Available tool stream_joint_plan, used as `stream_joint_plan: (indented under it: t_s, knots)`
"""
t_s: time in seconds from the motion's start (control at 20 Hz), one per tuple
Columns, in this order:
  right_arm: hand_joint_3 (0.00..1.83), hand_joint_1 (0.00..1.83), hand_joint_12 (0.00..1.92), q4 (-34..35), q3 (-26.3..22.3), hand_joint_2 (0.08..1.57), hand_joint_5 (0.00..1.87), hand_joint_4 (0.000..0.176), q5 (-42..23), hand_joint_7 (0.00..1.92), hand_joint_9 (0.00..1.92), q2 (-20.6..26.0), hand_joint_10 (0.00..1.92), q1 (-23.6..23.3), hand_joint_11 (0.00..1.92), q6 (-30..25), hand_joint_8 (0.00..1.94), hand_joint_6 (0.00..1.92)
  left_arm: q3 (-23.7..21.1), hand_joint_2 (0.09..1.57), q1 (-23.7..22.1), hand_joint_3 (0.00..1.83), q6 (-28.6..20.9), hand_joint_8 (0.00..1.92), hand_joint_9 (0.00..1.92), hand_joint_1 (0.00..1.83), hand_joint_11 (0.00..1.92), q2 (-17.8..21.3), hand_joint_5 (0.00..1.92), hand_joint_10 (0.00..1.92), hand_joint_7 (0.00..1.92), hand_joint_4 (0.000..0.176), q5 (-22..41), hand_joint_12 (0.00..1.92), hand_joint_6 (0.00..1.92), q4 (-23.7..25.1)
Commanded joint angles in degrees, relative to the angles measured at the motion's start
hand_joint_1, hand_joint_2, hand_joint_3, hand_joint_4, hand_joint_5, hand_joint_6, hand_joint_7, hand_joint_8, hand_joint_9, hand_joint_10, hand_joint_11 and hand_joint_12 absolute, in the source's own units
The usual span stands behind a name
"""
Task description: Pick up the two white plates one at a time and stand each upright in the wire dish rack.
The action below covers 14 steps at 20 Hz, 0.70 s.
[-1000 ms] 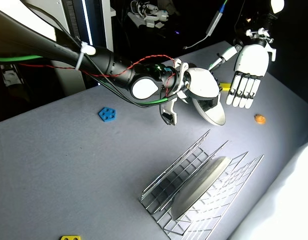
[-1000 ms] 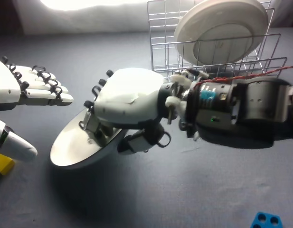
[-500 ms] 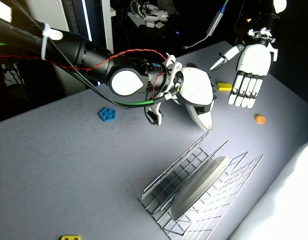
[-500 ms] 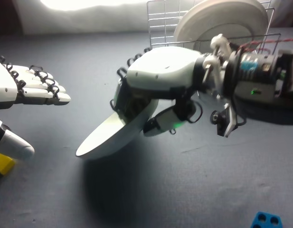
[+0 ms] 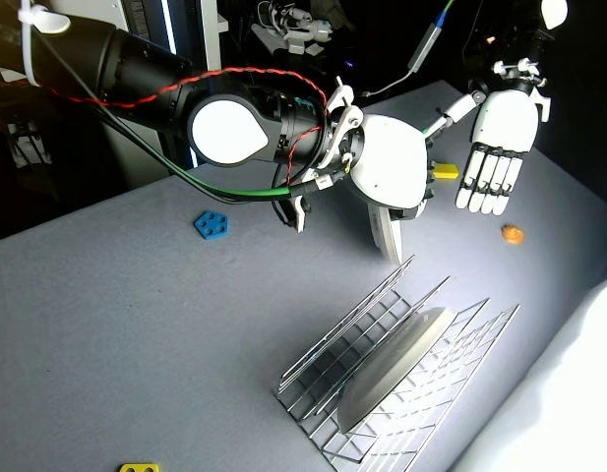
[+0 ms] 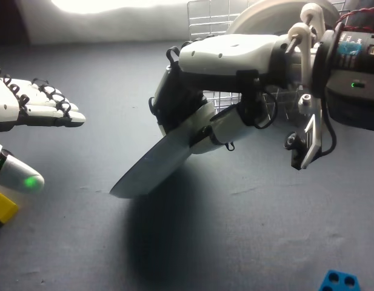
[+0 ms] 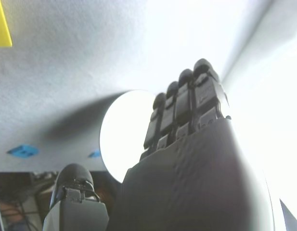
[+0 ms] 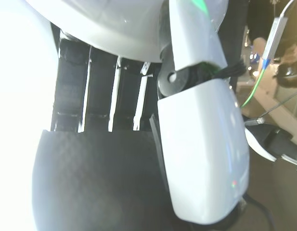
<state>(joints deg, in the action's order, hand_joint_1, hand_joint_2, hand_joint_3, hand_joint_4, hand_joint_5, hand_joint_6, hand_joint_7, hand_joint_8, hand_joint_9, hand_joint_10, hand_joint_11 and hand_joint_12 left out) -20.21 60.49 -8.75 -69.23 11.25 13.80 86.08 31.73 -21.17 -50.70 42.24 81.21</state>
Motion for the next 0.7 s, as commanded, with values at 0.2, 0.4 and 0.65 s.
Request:
stream_joint_plan:
  t_s: [0.2,0.4,0.65]
  knots:
    - [0.0,1.38,1.09,0.9,-0.7,1.07,1.01,0.0,-2.3,1.12,0.98,1.1,0.96,-3.4,0.85,-7.2,0.78,0.97,0.2,1.0,-0.3,0.0,-0.2,0.0,0.0,0.0,0.0,0.4,0.0,0.0,0.0,0.0,0.4,0.0,0.0,-3.3]
    - [0.0,1.39,1.08,0.9,-0.9,1.06,1.02,0.0,-0.4,1.12,0.99,1.7,0.95,-5.1,0.85,-10.3,0.76,0.97,-0.5,1.0,-0.2,0.0,2.0,0.0,0.0,0.0,0.0,0.7,0.0,0.0,0.0,0.0,-1.1,0.0,0.0,-3.4]
    - [0.0,1.39,1.08,0.9,-1.0,1.07,1.02,0.0,3.8,1.11,0.98,3.0,0.94,-9.1,0.85,-17.3,0.81,0.95,-0.7,0.99,-0.2,0.0,3.6,0.0,0.0,0.0,0.0,0.8,0.0,0.0,0.0,0.0,-1.6,0.0,0.0,-4.2]
